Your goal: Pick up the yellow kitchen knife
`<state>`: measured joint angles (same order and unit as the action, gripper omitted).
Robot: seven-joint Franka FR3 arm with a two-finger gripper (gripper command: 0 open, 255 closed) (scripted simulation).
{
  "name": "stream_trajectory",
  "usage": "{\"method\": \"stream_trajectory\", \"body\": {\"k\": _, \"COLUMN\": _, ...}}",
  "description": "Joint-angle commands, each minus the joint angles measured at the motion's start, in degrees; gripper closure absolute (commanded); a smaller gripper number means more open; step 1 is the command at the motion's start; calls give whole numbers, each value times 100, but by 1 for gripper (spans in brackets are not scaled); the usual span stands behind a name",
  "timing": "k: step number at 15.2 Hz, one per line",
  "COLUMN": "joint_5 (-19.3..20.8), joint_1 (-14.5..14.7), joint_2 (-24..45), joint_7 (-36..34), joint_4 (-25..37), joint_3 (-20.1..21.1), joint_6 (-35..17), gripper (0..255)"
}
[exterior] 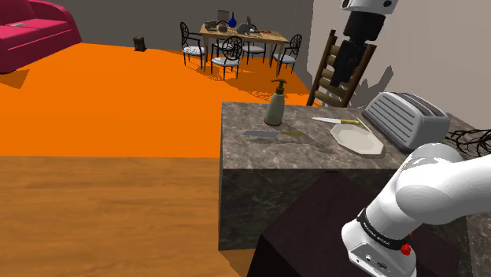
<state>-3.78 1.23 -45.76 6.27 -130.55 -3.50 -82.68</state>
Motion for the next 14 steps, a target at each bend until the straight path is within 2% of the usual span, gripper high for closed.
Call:
{"method": "stream_trajectory", "body": {"k": 1, "joint_5": 0, "joint_1": 0, "joint_2": 0, "joint_7": 0, "joint_4": 0, "joint_3": 0, "joint_6": 0, "gripper": 0}}
{"method": "stream_trajectory", "body": {"k": 8, "joint_5": 499, "joint_1": 96, "joint_2": 408, "joint_7": 1238, "joint_4": -783, "joint_3": -590, "joint_6": -1209, "gripper": 0}}
{"method": "stream_trajectory", "body": {"k": 14, "joint_5": 813, "joint_1": 193, "joint_2": 1159, "joint_7": 2266, "joint_4": -1117, "joint_3": -1116, "joint_6": -2343, "gripper": 0}}
